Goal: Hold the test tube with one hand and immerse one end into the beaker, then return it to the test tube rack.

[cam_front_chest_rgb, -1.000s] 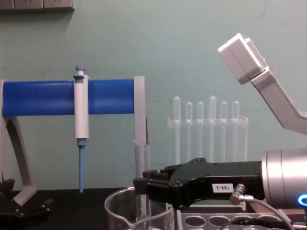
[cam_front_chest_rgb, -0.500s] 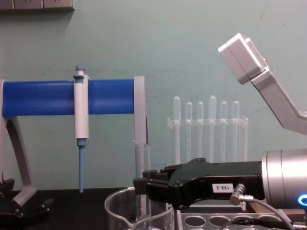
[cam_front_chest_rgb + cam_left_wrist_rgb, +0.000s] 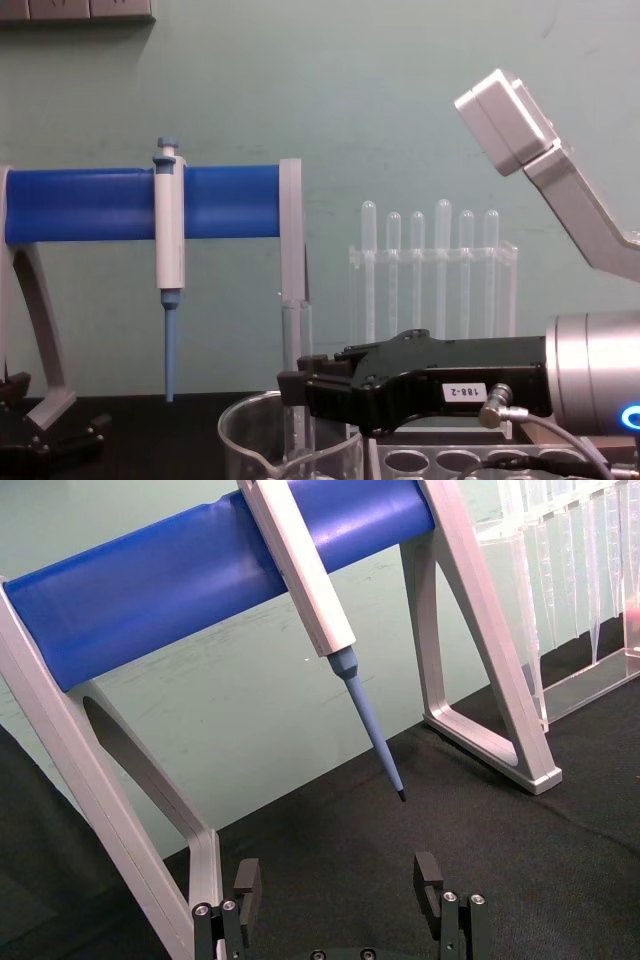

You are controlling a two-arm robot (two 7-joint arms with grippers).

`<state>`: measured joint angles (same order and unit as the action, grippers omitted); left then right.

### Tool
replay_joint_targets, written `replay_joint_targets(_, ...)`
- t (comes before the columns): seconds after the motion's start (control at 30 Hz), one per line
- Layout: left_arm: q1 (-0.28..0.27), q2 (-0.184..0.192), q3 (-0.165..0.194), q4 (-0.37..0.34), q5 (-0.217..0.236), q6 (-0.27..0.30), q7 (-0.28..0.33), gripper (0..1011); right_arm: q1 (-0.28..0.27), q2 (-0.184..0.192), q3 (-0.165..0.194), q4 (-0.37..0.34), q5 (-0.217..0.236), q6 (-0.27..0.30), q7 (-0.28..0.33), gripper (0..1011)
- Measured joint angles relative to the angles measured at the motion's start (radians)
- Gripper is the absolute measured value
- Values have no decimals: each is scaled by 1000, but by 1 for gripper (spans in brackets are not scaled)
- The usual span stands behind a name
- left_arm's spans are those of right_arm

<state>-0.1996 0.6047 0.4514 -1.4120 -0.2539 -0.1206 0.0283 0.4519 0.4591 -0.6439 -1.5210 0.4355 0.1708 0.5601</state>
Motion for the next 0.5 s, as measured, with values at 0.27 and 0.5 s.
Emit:
replay_joint_targets(0.27, 0, 0, 0, 0, 0, 0, 0, 1000, 0, 0, 0, 0, 0, 0, 0, 241)
replay_joint_targets(0.5, 0, 0, 0, 0, 0, 0, 0, 1000, 0, 0, 0, 0, 0, 0, 0, 241)
